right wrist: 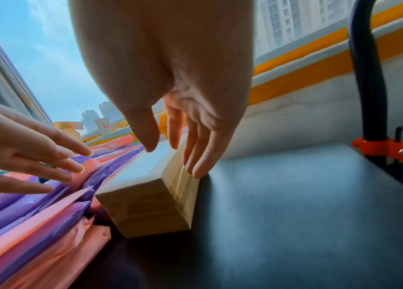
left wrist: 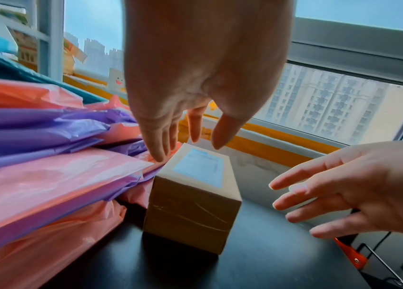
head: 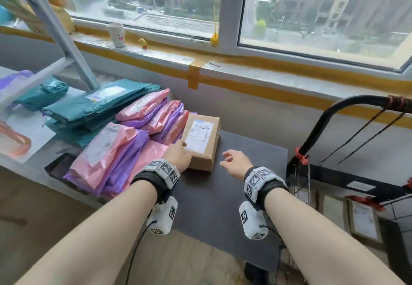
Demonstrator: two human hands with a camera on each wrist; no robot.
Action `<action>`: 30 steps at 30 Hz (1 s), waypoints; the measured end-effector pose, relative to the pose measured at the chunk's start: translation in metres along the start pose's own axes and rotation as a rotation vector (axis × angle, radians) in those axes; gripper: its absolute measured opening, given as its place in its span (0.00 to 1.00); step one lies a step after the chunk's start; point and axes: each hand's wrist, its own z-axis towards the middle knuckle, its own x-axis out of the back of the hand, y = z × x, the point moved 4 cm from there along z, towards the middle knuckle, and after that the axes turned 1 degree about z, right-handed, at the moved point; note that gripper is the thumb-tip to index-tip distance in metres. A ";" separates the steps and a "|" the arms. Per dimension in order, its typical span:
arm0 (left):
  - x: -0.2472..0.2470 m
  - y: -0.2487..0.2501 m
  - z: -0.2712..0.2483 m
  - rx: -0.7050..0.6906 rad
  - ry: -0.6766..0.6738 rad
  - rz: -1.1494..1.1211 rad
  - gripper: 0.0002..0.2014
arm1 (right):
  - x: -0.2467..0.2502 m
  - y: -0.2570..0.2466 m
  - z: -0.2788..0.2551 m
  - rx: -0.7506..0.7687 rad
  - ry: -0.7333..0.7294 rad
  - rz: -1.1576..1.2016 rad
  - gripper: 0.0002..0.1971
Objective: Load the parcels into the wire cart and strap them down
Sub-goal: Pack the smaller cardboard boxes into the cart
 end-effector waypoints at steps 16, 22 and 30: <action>-0.039 -0.032 0.075 0.107 -0.142 -0.337 0.25 | -0.042 -0.004 0.075 -0.196 0.077 0.416 0.29; -0.043 -0.013 0.058 0.076 -0.123 -0.569 0.17 | -0.022 0.015 0.049 -0.153 0.121 0.550 0.30; -0.062 0.060 -0.015 -0.012 -0.179 -0.630 0.33 | 0.051 0.061 -0.046 -0.071 0.224 0.560 0.32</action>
